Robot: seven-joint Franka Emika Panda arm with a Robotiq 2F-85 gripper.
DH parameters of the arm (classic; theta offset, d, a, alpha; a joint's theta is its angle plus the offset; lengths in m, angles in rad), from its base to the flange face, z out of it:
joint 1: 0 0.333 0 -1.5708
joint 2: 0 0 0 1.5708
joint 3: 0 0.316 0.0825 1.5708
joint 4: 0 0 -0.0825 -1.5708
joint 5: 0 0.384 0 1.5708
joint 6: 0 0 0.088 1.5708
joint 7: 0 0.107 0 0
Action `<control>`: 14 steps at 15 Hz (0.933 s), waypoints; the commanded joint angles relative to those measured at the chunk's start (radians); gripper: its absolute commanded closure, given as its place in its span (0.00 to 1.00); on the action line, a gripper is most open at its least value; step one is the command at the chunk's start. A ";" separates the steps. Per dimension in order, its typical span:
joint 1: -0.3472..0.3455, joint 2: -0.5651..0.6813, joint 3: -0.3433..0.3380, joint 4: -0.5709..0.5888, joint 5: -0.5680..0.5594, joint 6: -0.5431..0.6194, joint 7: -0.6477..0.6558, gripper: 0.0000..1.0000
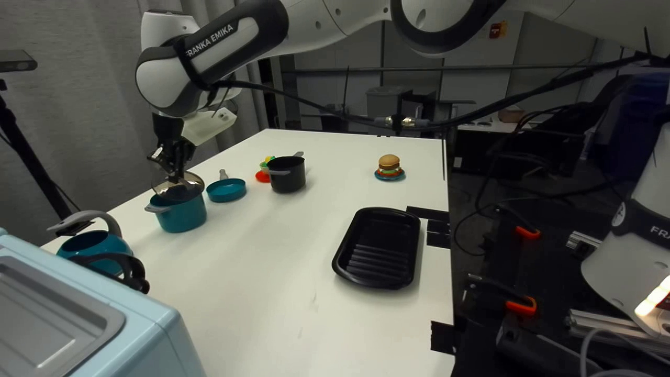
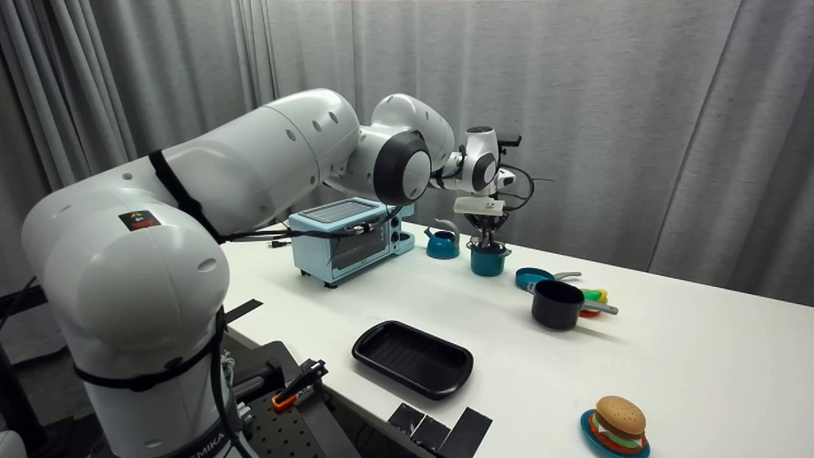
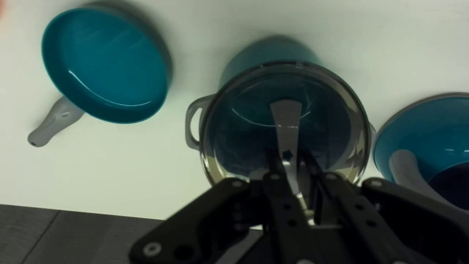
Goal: Put the lid on the blue pot
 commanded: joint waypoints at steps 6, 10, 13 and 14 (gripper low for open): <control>0.007 0.121 0.006 0.163 0.004 0.008 -0.020 0.96; 0.004 0.135 0.003 0.185 0.003 0.011 -0.020 0.96; 0.004 0.135 -0.006 0.194 -0.003 0.010 -0.015 0.60; 0.005 0.137 -0.007 0.197 -0.003 0.009 -0.012 0.59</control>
